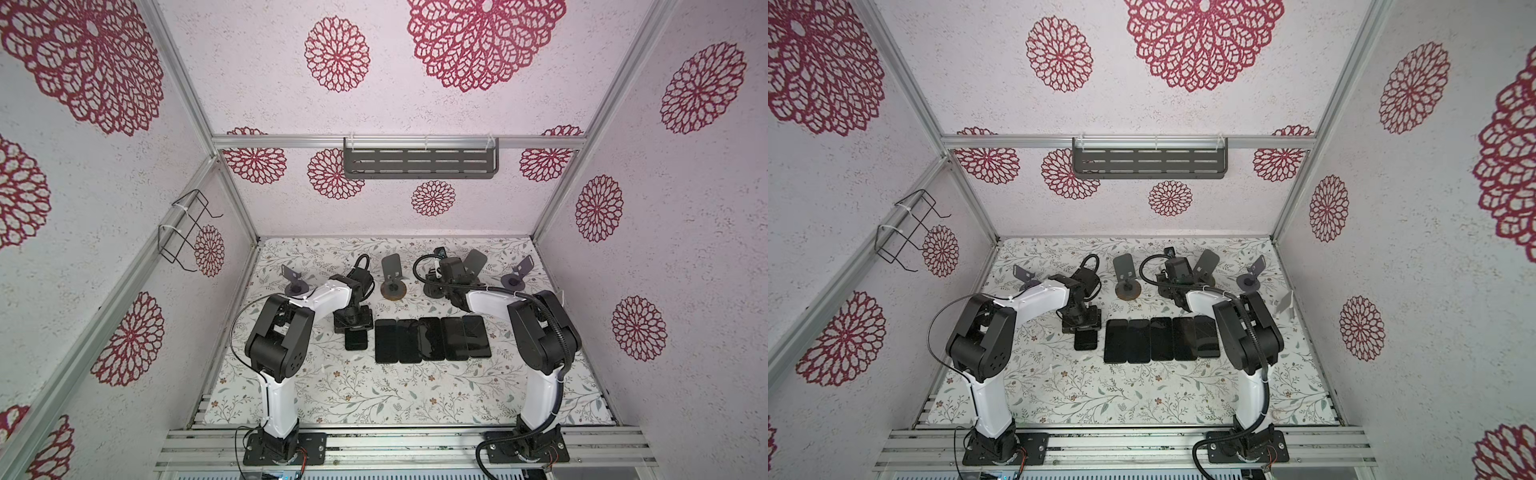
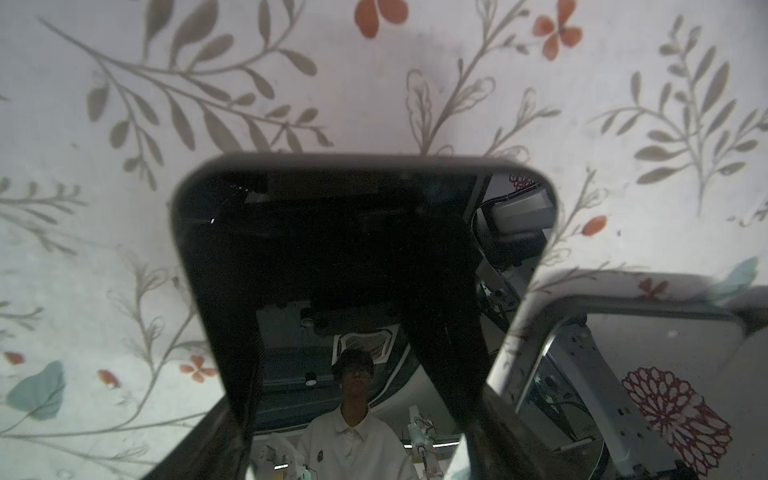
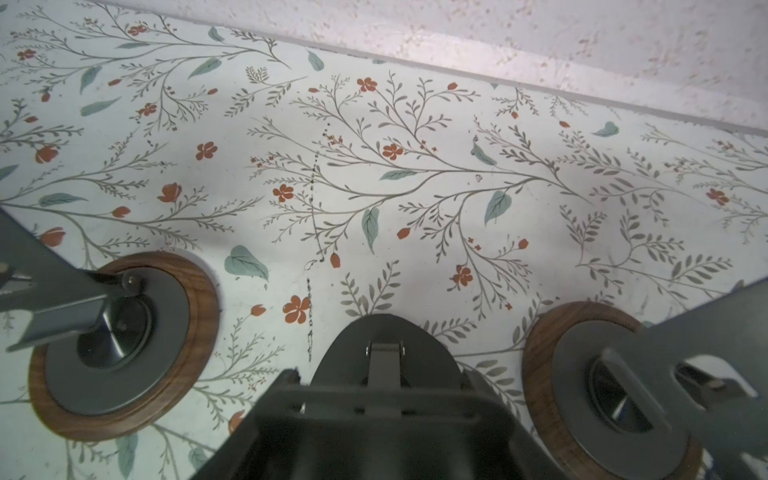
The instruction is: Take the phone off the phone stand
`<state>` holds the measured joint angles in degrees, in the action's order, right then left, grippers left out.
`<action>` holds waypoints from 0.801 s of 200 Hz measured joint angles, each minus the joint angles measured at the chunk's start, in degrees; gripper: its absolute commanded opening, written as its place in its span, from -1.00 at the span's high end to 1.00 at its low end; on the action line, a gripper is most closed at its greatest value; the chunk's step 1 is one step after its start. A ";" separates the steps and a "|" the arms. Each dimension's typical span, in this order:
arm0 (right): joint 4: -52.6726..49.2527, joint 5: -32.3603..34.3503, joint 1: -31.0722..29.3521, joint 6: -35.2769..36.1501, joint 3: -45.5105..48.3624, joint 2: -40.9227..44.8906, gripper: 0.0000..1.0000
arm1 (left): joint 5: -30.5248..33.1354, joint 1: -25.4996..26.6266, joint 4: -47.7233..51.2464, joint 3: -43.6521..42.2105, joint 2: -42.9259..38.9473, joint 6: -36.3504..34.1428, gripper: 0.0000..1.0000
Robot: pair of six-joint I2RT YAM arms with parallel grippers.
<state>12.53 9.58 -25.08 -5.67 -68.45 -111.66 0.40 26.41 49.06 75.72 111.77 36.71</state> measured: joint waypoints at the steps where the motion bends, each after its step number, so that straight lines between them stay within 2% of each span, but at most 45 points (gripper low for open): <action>1: 0.00 -0.02 0.00 0.00 0.00 0.00 0.10 | 0.00 0.02 0.00 0.00 0.00 0.00 0.40; 16: -0.15 -0.50 0.02 -0.07 -0.04 0.00 -0.14 | -0.28 0.33 0.20 0.00 0.02 0.00 0.37; 36: -1.27 -0.98 0.04 -0.28 -0.50 0.00 -0.29 | -1.25 0.66 0.17 -0.04 0.02 -0.02 0.34; 96: -4.98 -1.90 0.04 -0.61 -0.94 3.32 -0.50 | -3.85 0.92 -0.98 -2.05 -0.50 -0.68 0.26; 160: -6.67 -2.10 0.07 -1.90 0.46 13.42 -0.51 | -4.57 0.92 -2.38 -3.58 -1.53 -1.14 0.06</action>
<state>5.87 7.49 -25.02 -7.57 -67.99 -98.24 -4.16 27.33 46.68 72.14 110.24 35.57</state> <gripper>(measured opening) 0.756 0.755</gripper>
